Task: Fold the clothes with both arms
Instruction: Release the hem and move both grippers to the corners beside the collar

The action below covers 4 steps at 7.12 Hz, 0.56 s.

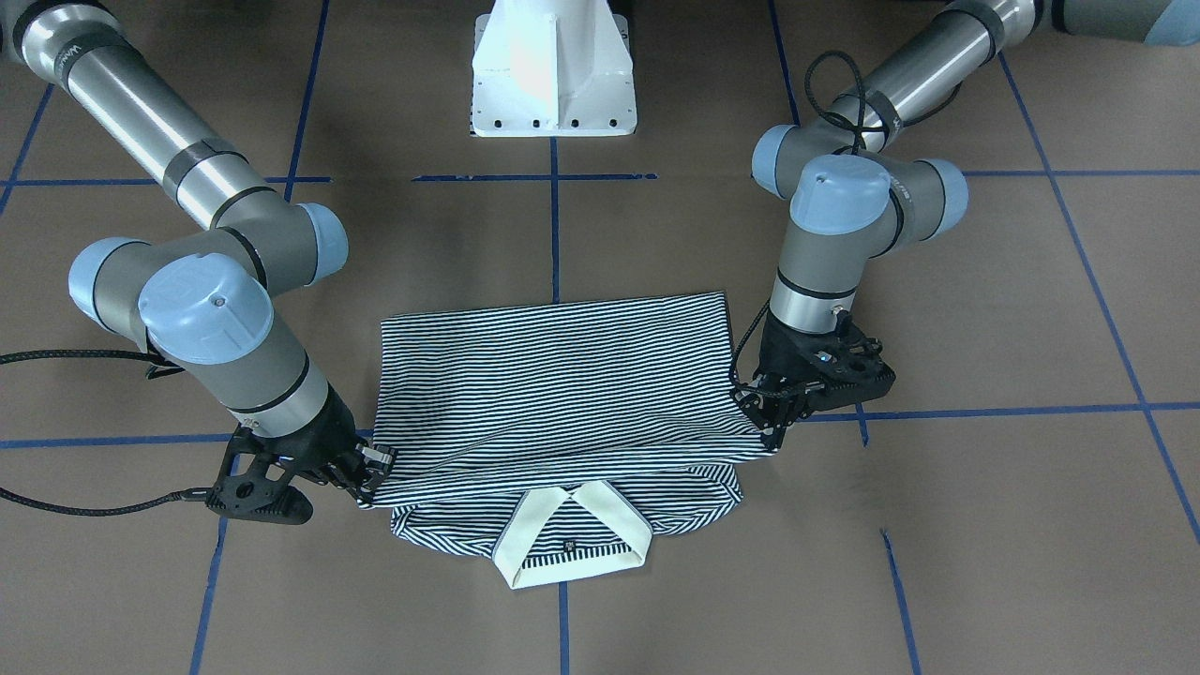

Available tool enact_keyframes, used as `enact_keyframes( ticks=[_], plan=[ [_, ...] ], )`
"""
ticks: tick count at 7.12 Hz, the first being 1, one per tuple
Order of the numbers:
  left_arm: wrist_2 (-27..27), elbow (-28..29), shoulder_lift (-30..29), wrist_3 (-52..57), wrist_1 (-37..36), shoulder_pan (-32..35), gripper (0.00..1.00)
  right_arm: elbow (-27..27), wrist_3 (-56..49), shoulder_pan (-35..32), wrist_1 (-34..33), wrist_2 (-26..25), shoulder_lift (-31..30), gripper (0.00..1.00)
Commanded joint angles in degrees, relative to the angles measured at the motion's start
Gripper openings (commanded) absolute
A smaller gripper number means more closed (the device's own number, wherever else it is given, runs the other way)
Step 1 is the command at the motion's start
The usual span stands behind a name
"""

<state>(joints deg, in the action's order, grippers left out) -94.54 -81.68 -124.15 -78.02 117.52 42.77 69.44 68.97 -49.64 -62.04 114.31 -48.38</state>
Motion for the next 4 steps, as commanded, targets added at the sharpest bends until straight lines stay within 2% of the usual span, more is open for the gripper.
enact_keyframes(
  ticks=[1, 4],
  plan=[
    [0.1, 3.8, -2.2, -0.3, 0.4, 0.7, 0.0, -0.5, 0.0, 0.0, 0.3, 0.0, 0.7, 0.0],
    [0.1, 4.6, -2.6, -0.2, 0.5, 1.1, 0.0, -1.0, -0.1, 0.0, 0.3, -0.1, 0.7, 0.0]
  ],
)
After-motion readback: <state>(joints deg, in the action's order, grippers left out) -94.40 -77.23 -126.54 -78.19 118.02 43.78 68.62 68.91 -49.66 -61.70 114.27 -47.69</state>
